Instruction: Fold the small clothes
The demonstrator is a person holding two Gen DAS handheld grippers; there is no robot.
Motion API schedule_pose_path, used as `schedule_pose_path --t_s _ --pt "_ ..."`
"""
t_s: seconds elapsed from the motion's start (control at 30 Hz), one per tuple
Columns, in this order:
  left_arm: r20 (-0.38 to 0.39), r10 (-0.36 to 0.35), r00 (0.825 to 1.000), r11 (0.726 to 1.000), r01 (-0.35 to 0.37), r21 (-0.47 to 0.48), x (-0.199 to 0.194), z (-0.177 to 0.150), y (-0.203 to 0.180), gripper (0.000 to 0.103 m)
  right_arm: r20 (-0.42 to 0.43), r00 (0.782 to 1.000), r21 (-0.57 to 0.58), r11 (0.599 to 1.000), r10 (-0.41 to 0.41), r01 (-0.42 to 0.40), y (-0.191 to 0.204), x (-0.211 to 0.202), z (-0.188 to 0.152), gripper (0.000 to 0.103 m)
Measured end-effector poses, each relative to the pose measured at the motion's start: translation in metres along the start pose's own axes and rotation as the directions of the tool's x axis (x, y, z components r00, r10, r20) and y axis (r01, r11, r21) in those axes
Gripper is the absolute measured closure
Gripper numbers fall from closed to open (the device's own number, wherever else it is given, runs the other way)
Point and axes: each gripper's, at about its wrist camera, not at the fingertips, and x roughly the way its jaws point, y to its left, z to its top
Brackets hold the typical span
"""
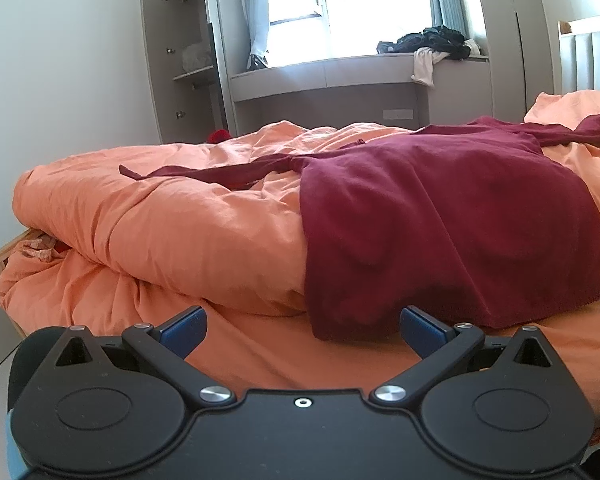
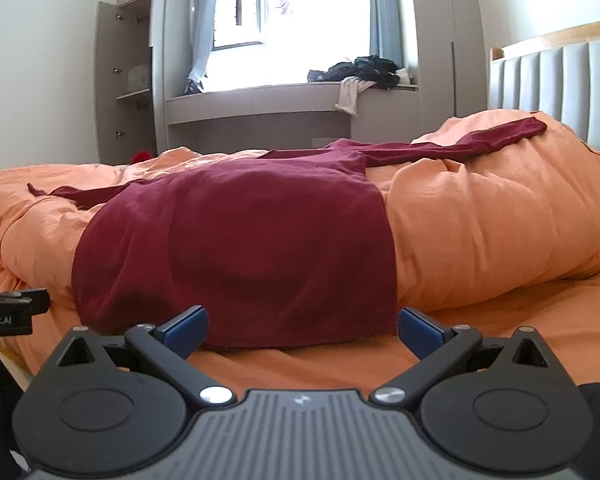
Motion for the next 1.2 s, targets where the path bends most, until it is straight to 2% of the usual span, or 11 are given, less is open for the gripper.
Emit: schedule_pose_path --t_s 1.2 --pt "-0.016 0.021 1.0 1.0 -0.02 0.016 0.008 -0.003 -0.003 0.0 -0.043 0.999 0.024 1.0 0.016 -0.015 -0.001 0.012 -0.002 0.0"
